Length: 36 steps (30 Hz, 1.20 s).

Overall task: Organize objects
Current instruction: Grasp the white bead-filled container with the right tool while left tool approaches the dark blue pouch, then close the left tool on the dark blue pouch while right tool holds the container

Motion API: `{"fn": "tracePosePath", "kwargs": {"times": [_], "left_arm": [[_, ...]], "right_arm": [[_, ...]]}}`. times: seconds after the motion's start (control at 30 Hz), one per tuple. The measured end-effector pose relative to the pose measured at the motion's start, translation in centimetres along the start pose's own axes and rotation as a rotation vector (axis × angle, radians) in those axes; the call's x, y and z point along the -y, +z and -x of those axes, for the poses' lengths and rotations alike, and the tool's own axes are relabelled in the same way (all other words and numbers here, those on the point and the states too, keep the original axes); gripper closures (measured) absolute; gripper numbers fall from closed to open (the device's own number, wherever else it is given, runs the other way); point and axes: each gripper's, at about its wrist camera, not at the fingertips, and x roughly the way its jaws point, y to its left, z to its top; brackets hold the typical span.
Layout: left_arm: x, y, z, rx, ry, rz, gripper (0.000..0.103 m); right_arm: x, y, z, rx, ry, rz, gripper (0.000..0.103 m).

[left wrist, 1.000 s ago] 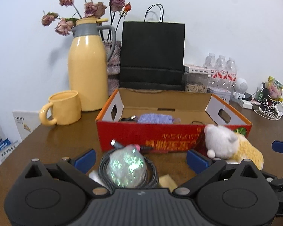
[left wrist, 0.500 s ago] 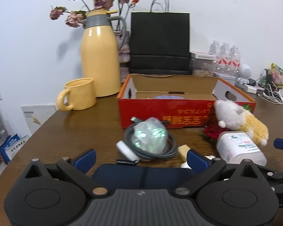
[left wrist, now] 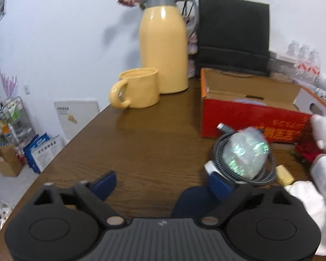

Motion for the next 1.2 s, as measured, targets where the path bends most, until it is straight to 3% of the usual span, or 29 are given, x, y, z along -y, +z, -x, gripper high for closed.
{"fn": "tracePosePath", "kwargs": {"times": [0.2,0.47,0.5,0.57,0.6,0.63,1.2], "left_arm": [[-0.9,-0.6,0.7,-0.002,-0.042,-0.005,0.030],[-1.0,-1.6,1.4,-0.021,-0.049,-0.014,0.030],[-1.0,-1.7,1.5,-0.024,-0.047,-0.014,0.030],[-1.1,-1.9,1.7,-0.028,-0.047,-0.014,0.030],[-1.2,-2.0,1.8,-0.029,-0.048,-0.015,0.030],[-1.2,-2.1,1.8,-0.030,-0.048,-0.016,0.030],[0.2,-4.0,4.7,-0.047,-0.067,-0.110,0.031]], "right_arm": [[-0.2,0.0,-0.2,-0.006,-0.010,0.003,0.000],[-0.4,0.6,-1.2,-0.011,-0.039,-0.044,0.000],[-0.3,0.6,-1.3,-0.012,-0.039,-0.055,0.003],[-0.1,0.6,-1.3,-0.020,-0.028,-0.070,0.018],[0.1,0.5,-1.3,-0.025,-0.016,-0.079,0.031],[0.3,0.4,-1.3,-0.034,-0.001,-0.085,0.036],[2.4,-2.1,4.2,0.024,0.047,-0.040,0.036]]}}
